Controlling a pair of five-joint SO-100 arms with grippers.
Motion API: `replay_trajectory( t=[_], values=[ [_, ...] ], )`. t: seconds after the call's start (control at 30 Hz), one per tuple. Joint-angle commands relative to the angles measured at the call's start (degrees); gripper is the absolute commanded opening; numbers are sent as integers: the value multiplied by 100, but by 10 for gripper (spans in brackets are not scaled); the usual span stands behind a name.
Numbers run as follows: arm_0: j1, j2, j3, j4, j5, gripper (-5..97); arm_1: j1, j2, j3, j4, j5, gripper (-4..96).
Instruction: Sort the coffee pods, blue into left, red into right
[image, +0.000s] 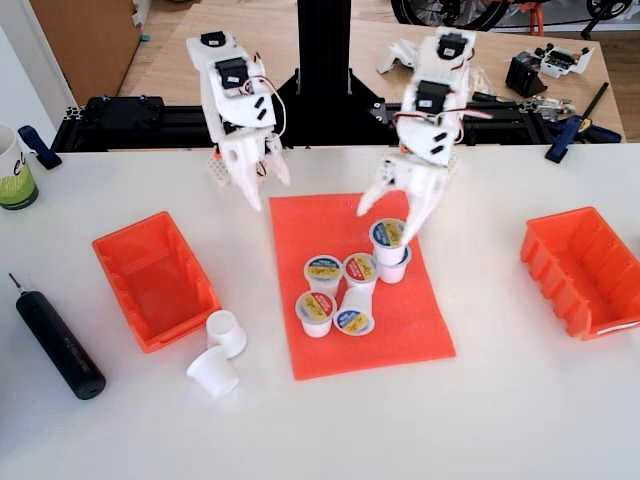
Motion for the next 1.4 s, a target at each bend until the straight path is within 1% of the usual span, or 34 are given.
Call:
replay_trajectory(
  t=[0.0, 0.07, 0.17, 0.2, 0.3, 0.43, 0.5, 0.57, 0.63, 0.7, 0.8, 1.0, 1.2, 1.37],
  values=[
    [-413, -18, -62, -246, 677, 373, -281, 580, -26, 457, 448, 382],
    [-861, -79, -70, -659, 1468, 382, -316, 782, -53, 668, 475, 383],
    [-1362, -105, -44, -949, 2118, 398, -519, 1195, -62, 1160, 809, 380],
    [-1503, -176, -9, -1248, 2452, 403, -615, 1327, -62, 1354, 958, 380],
    [-1811, -896, -26, -2408, 3252, 408, -923, 1784, -9, 1828, 1406, 380],
    [-2039, -1556, 9, -3577, 3867, 414, -1248, 2250, -53, 2479, 1846, 381],
    [-2136, -1854, 105, -4315, 4271, 421, -1635, 2496, -62, 2742, 2338, 382],
    [-2197, -2197, 88, -4887, 4562, 427, -2101, 2663, -62, 2918, 2909, 384],
    [-2241, -2285, 114, -5036, 4614, 431, -2408, 2733, -70, 2962, 3261, 386],
    [-2250, -2294, 149, -5045, 4685, 434, -2461, 2733, -70, 2944, 3313, 387],
    [-2224, -2452, 308, -5651, 4702, 435, -2452, 2733, -35, 2909, 3270, 387],
    [-2241, -3322, 308, -6803, 4746, 435, -2364, 2733, -9, 2936, 3138, 385],
    [-2259, -3683, 264, -7348, 4764, 434, -2347, 2733, -9, 2909, 3111, 382],
    [-2276, -4052, 255, -7857, 4764, 431, -2259, 2733, 0, 2892, 3006, 378]
  ],
)
